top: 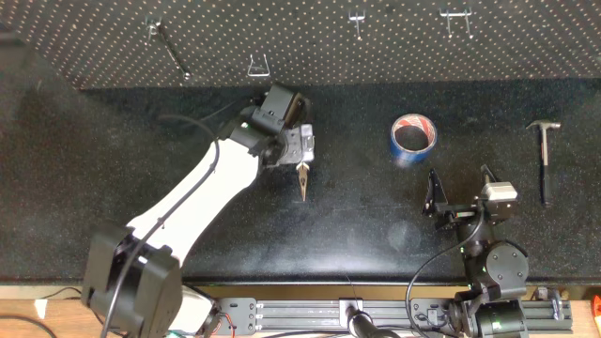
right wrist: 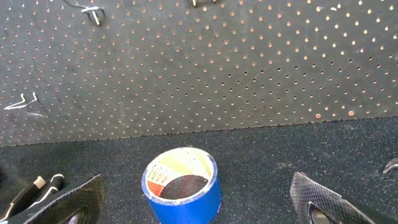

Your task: Place Tools Onto Pegboard

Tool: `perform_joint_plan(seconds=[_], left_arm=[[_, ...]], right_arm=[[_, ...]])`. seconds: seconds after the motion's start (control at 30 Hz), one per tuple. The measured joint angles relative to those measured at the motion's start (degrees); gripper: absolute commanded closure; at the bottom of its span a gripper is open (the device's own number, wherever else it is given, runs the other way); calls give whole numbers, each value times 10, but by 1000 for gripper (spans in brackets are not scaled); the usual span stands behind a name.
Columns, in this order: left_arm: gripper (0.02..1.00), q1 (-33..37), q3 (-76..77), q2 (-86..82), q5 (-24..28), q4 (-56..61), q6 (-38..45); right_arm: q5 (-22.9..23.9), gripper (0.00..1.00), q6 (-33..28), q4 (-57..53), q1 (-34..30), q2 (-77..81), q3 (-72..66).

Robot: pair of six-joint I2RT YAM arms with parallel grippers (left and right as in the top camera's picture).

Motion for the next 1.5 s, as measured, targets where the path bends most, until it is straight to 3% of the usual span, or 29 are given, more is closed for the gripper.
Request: perform_joint_plan(seconds=[0.17, 0.37, 0.97, 1.03, 1.1, 1.23, 1.33, 1.5], left_arm=[[23, 0, 25, 65, 5, 56, 4], [23, -16, 151, 136, 25, -63, 6], [18, -16, 159, 217, 28, -37, -59], [211, -16, 159, 217, 28, -30, -59], [303, -16, 161, 218, 29, -29, -57], [343, -16, 161, 218, 32, -28, -55], [441, -15, 161, 218, 33, -28, -55], [485, -15, 161, 218, 32, -26, -54]], right_arm=[[0, 25, 0, 0, 0, 0, 0], [0, 25, 0, 0, 0, 0, 0], [0, 25, 0, 0, 0, 0, 0], [0, 25, 0, 0, 0, 0, 0], [0, 25, 0, 0, 0, 0, 0], [0, 25, 0, 0, 0, 0, 0], [0, 25, 0, 0, 0, 0, 0], [0, 25, 0, 0, 0, 0, 0]])
